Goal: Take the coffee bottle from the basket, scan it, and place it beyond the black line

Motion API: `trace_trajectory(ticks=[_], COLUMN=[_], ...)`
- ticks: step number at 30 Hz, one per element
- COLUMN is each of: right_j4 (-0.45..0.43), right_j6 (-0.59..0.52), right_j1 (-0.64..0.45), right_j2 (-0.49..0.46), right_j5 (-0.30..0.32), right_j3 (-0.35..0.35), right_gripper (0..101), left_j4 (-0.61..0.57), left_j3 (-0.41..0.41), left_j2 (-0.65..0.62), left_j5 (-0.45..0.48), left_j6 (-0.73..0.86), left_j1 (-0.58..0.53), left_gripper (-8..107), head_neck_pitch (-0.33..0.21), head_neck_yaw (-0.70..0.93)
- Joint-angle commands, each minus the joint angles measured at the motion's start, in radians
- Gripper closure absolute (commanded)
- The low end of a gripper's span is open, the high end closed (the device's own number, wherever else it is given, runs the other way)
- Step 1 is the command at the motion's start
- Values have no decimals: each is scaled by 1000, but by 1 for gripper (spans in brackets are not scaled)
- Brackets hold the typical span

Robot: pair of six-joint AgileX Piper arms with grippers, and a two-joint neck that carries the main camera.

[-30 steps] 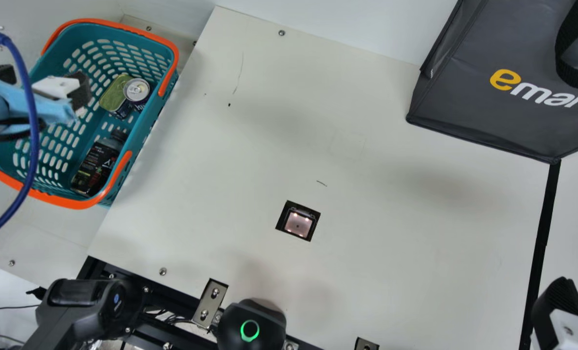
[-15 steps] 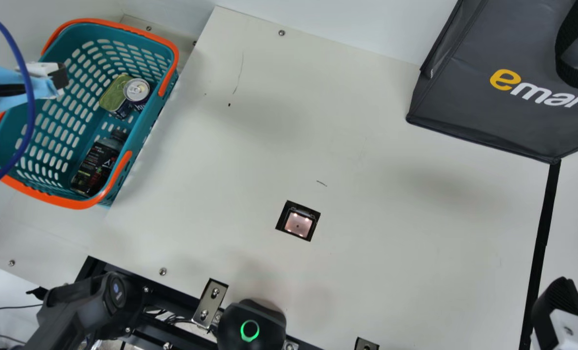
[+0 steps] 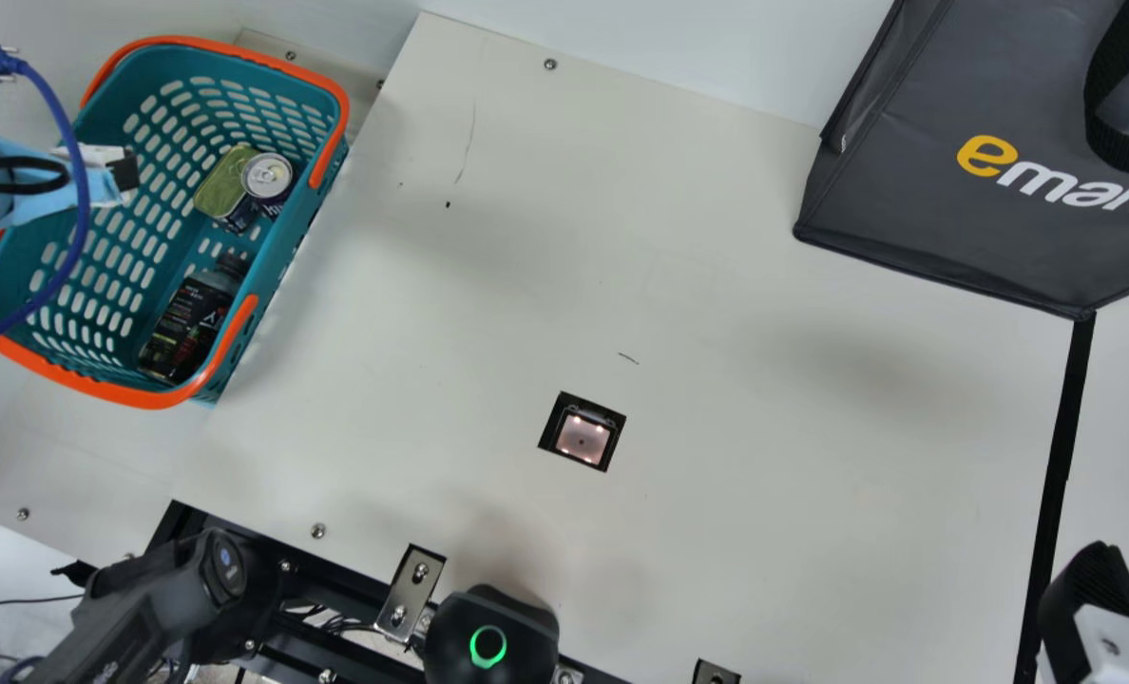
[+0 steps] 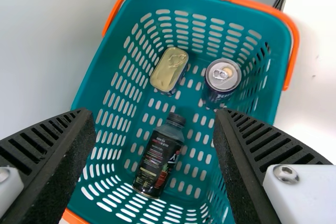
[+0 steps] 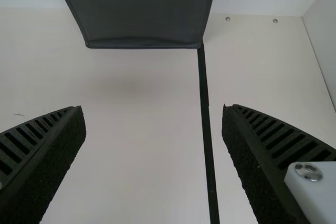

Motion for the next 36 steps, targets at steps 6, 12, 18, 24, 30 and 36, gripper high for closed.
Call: trace_trajectory(ticks=[6,12,18,24,30,36], right_j4=[0,0,0,0,0,0], right_j6=[0,0,0,0,0,0], right_j1=[0,0,0,0,0,0], right_j2=[0,0,0,0,0,0], right_j5=[0,0,0,0,0,0], right_j3=[0,0,0,0,0,0], right_gripper=[10,10,10,10,10,10], left_j4=[-34,-73,-115,-155,-187,-212], left_j3=[-2,-3,5,14,23,30], left_j2=[85,160,231,310,390,464], left_j5=[-35,-67,-104,-152,-202,-248], left_j6=[84,166,256,345,430,502], left_j1=[23,39,55,67,78,88], left_gripper=[9,9,9,9,9,9], head_neck_pitch=[-17,-17,-17,-17,-17,-17], head_neck_yaw=[2,2,2,2,2,2])
